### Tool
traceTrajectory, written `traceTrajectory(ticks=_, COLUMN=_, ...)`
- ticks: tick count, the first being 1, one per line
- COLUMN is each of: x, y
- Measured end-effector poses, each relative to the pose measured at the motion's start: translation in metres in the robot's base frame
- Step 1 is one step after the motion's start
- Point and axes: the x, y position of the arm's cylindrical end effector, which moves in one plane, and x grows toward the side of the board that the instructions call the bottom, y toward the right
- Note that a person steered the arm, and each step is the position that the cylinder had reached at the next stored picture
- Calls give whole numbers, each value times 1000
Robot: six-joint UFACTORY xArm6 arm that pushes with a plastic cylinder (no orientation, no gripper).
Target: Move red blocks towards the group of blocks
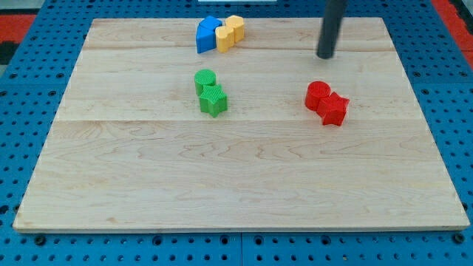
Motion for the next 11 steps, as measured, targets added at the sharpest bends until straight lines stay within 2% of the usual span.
traceTrajectory(ticks=1, x=63, y=53)
traceTrajectory(ticks=2, x=116, y=75)
traceTrajectory(ticks=3, x=178, y=57)
traceTrajectory(ticks=5, x=165, y=-20)
traceTrajectory(ticks=9, x=80, y=-23)
traceTrajectory(ticks=11, x=45, y=-62)
